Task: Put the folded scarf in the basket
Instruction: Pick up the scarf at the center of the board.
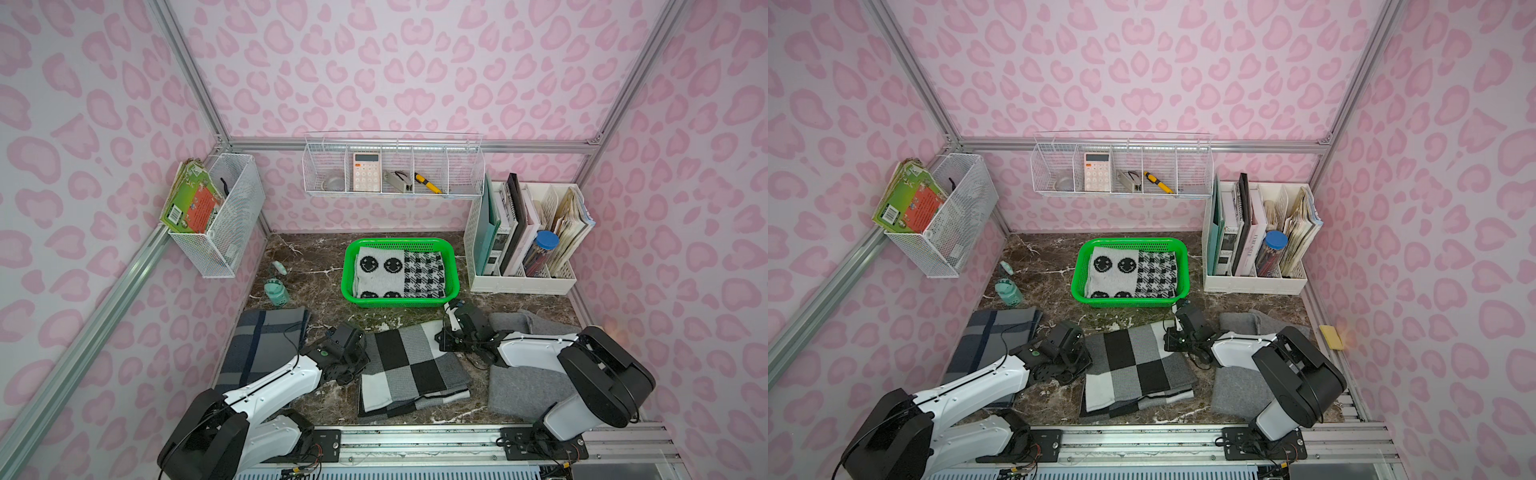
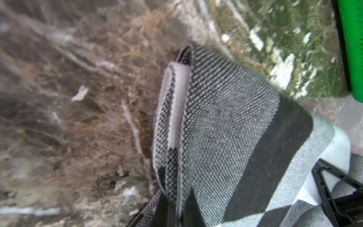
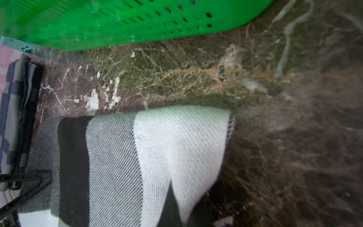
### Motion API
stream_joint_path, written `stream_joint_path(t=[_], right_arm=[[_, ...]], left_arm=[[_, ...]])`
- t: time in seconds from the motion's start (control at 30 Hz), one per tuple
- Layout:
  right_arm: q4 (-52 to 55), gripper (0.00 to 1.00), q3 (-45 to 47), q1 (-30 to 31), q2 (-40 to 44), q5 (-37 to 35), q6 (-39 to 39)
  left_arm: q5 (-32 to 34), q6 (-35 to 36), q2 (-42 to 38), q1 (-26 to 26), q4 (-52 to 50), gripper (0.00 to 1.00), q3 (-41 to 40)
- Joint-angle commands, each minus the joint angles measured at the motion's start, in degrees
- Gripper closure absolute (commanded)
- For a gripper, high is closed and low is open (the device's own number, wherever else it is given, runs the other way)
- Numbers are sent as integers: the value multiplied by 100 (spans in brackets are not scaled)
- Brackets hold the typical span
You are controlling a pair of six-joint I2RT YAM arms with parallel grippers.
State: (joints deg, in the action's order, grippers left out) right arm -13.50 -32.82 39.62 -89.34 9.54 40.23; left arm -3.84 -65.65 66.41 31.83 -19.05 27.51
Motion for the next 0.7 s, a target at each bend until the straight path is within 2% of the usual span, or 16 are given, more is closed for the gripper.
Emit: stream_joint_path(t=[0.0, 0.43, 0.67], right_arm=[[271, 100, 54, 50, 151, -57, -14], [293, 100, 170, 135, 1007, -153, 37], [403, 100, 164, 161, 1293, -202, 16]], left_arm=[[14, 254, -56, 4, -50, 100, 121], [242, 670, -1480, 1, -673, 100, 227], [286, 781, -1761, 4, -793, 100, 264]])
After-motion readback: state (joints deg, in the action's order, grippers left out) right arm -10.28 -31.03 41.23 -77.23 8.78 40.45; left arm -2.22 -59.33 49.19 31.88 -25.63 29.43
